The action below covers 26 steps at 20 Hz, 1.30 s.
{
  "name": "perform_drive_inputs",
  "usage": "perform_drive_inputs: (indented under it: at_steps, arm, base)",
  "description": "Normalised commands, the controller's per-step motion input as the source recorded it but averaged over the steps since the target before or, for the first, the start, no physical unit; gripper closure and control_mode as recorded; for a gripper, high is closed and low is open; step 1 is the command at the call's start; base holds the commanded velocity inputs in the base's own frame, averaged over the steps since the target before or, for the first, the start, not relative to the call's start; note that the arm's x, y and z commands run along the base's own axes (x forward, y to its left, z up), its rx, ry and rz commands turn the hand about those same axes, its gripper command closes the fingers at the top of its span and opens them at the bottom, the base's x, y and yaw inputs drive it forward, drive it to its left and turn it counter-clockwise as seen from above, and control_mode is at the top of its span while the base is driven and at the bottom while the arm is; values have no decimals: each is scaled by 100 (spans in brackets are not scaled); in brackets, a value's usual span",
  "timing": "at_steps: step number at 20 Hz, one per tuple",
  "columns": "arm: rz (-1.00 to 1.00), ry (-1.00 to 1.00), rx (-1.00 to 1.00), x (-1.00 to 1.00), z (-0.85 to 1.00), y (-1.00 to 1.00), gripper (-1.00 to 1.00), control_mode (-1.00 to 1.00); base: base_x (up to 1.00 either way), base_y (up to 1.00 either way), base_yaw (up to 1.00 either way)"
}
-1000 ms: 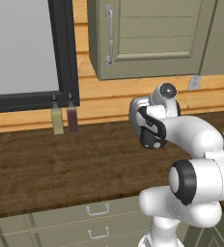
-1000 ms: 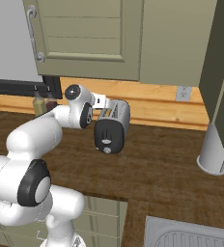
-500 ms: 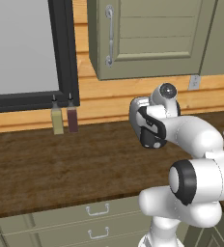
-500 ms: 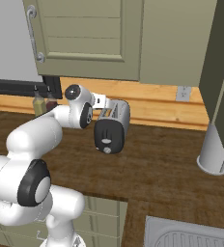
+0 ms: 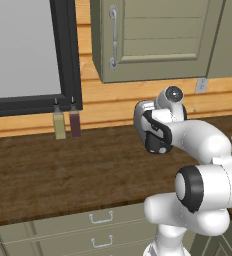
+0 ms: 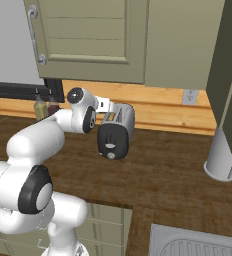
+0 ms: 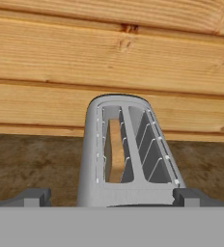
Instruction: Start the toaster. Once the lever pops up, take the bread to the plate on the dining counter.
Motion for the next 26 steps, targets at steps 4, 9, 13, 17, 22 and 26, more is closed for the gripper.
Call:
perform_drive_inputs:
  at_steps: [4, 9, 13, 17, 22, 26]
  arm:
    - [0, 0, 0, 0, 0, 0, -100, -100]
    - [0, 0, 0, 0, 0, 0, -100, -100]
    - [0, 0, 0, 0, 0, 0, -100, -100]
    - [0, 0, 0, 0, 0, 0, -100, -100]
    - [0, 0, 0, 0, 0, 0, -100, -100]
    - [0, 0, 0, 0, 0, 0, -100, -100]
  base:
    - [0, 0, 0]
    - [0, 0, 0]
    - [0, 0, 0]
    - [0, 0, 0]
    - [0, 0, 0]
    - [0, 0, 0]
